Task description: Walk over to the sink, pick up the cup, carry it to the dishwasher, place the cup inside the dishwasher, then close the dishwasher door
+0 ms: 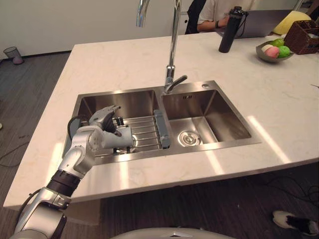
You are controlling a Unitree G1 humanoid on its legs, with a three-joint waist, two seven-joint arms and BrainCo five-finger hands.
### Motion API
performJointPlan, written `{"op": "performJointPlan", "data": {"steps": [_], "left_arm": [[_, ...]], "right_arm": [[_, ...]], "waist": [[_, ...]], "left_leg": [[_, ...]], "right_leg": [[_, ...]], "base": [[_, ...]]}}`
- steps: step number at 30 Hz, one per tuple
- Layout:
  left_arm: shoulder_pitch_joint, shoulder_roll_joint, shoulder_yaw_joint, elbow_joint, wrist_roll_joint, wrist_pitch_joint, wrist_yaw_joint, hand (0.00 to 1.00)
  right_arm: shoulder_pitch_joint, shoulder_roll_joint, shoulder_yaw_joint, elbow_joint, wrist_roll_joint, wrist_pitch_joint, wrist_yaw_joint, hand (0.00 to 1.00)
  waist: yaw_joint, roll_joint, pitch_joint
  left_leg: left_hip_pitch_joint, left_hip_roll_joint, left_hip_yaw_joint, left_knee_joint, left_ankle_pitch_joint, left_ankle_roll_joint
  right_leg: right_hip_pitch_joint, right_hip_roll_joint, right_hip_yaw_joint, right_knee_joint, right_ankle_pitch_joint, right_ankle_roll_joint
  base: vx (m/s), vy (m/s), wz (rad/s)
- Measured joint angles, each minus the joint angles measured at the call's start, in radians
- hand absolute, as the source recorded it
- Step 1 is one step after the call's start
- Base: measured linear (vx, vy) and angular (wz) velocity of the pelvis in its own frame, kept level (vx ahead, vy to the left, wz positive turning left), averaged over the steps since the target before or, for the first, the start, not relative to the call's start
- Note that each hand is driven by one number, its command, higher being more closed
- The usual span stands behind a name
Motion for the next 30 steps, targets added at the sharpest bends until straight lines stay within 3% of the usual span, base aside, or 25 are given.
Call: {"op": "performJointPlan", "data": {"steps": [12, 30], "left_arm": [[-0.005, 0.048, 0.001, -0.009, -0.001, 0.004, -0.150, 0.00], [0.020, 0.048, -0.007, -0.014, 0.023, -0.013, -0.176, 0.00]], "right_arm": [[0.001, -0.010, -0.011, 0.001, 0.000, 0.020, 0.022, 0.00], [0.000, -0.010, -0.012, 0.002, 0.001, 0.015, 0.021, 0.00]], "waist": [[0.008, 0.003, 0.003], [0.002, 0.001, 0.007]], "left_leg": [[0.004, -0.006, -0.023, -0.003, 0.002, 0.003], [-0.012, -0.009, -0.023, -0.004, -0.007, 0.006]], "right_leg": [[0.016, -0.008, -0.023, -0.005, -0.001, 0.002], [0.006, -0.009, -0.024, -0.019, -0.005, 0.008]], "base": [[-0.02, -0.003, 0.05], [0.00, 0.000, 0.00]]}}
